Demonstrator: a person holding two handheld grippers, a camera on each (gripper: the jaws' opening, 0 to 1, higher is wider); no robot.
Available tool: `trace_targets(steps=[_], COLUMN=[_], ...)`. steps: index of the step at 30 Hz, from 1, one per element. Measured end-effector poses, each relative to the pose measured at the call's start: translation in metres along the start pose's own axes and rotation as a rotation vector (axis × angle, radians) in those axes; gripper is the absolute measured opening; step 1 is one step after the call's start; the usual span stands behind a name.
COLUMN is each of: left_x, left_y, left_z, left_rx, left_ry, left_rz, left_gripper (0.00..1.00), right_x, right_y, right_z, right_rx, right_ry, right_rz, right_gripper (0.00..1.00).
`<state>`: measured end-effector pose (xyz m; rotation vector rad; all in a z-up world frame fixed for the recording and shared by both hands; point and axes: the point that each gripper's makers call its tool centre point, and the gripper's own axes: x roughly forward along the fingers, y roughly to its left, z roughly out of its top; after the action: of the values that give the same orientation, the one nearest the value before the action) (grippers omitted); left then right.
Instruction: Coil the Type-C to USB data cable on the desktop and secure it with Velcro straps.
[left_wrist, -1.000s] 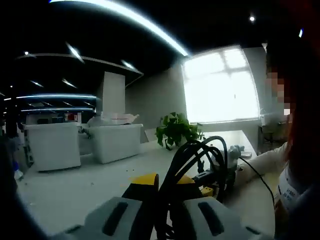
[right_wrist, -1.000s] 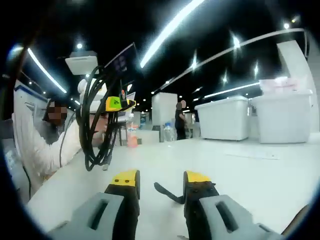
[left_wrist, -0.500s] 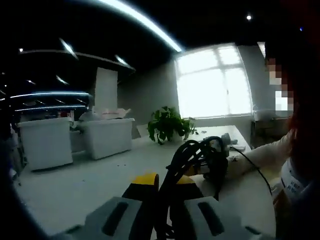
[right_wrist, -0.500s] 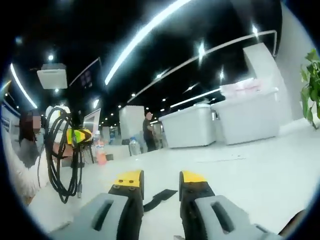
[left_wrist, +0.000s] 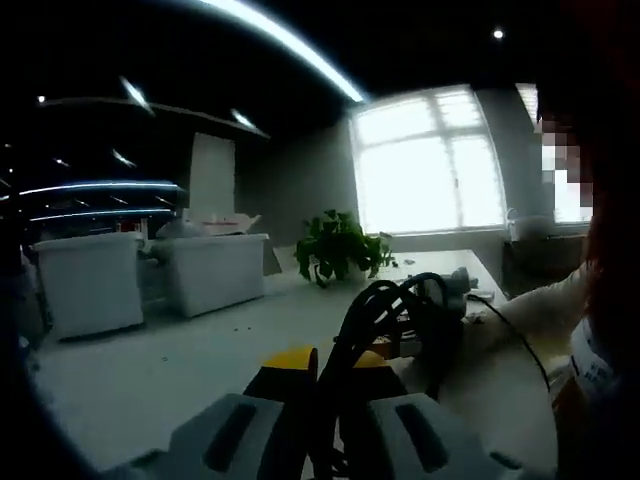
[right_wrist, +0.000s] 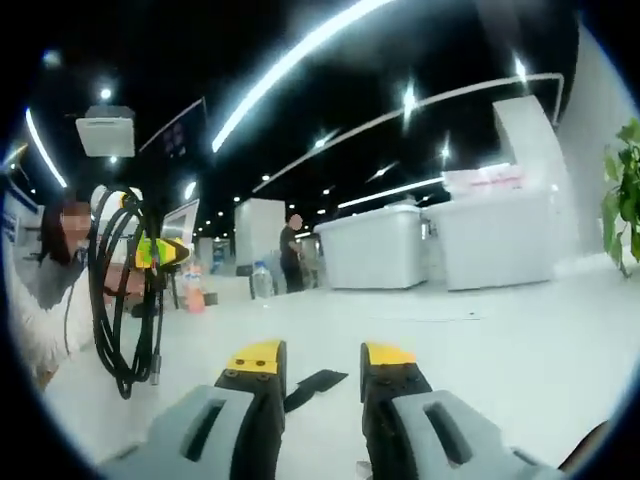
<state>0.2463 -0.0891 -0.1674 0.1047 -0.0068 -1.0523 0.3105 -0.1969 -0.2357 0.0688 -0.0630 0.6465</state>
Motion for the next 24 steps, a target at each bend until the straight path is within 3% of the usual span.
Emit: trace_targets(steps=[3, 5, 9, 13, 17, 24], left_x=[0.008, 0.013, 0.026, 0.041, 0.06, 0.085], left_y=[-0.005, -0.011, -0.022, -0.024, -0.013, -0.009], left_z=[-0.005, -0.005, -0.006, -0.021, -0.041, -0.06], left_rx=[0.019, 0.045, 0.059, 0.091, 0.142, 0.134], left_ry=[0.063, 0.09, 0.132, 0.233, 0.323, 0.352], left_rz=[-0.022, -0.042, -0.078, -0.104, -0.065, -0.071], left_gripper=[0.08, 0.08, 0.08, 0.08, 0.06, 0.06], right_x=[-0.003, -0.004, -0.004, -0.004, -0.004, -0.005], right_y=[-0.019, -0.026, -0.037, -0.039, -0.044, -0.051], right_z=[0.006, 0.007, -0.005, -0.005, -0.005, -0.005], right_rx=[-0.017, -0.011, -0.144, -0.167, -0.186, -0.195], right_ry=[-0.024, -0.033, 0.049, 0.051, 0.052, 0.053], right_rz=[-0.093, -0.118, -0.167, -0.187, -0.206, -0.228], right_gripper=[0.29, 0.29, 0.3, 0.32, 0.33, 0.34])
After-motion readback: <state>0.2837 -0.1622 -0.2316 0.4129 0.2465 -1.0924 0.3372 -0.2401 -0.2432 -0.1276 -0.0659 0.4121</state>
